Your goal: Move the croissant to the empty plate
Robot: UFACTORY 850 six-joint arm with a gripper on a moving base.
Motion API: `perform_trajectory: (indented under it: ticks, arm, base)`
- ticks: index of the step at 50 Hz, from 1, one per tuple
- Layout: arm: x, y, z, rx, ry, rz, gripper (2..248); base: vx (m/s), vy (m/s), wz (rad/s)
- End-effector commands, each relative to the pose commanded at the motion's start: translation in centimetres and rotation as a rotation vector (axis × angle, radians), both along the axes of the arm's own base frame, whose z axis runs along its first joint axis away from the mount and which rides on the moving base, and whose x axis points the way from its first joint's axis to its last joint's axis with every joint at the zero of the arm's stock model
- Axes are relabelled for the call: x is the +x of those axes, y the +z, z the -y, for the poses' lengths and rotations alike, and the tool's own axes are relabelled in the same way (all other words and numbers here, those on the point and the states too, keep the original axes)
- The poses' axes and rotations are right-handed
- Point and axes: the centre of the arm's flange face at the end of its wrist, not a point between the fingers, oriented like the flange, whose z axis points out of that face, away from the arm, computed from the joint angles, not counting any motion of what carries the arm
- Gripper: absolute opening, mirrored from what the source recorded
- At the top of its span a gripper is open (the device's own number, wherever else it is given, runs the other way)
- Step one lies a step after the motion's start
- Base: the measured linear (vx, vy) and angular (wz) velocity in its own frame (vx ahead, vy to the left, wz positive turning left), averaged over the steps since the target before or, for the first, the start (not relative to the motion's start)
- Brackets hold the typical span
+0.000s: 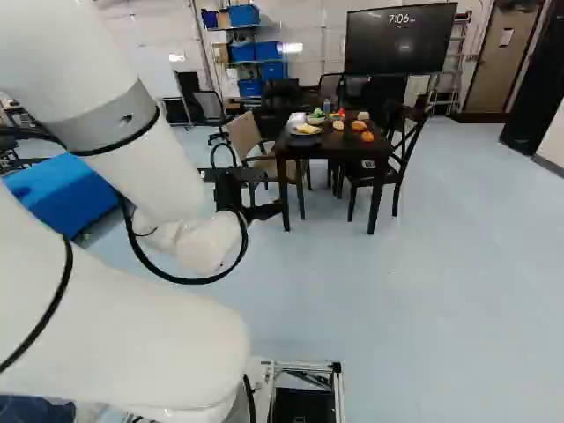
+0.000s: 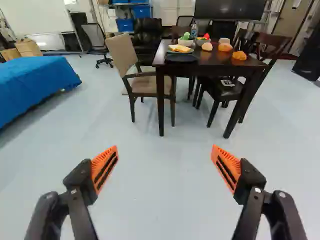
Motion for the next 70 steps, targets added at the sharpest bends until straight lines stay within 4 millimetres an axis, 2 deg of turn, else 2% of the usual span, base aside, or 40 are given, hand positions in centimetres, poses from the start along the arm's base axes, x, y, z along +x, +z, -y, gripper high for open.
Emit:
perform_trajectory:
  ticks: [44,70]
  arm:
    - [0.0,0.0,0.0,0.0,0.0,0.0,247]
    - [0.0,0.0,0.0,0.0,0.0,0.0,247]
  base:
    - [0.002,-0.003,-0.022]
    - [0.134,-0.01,-0.034]
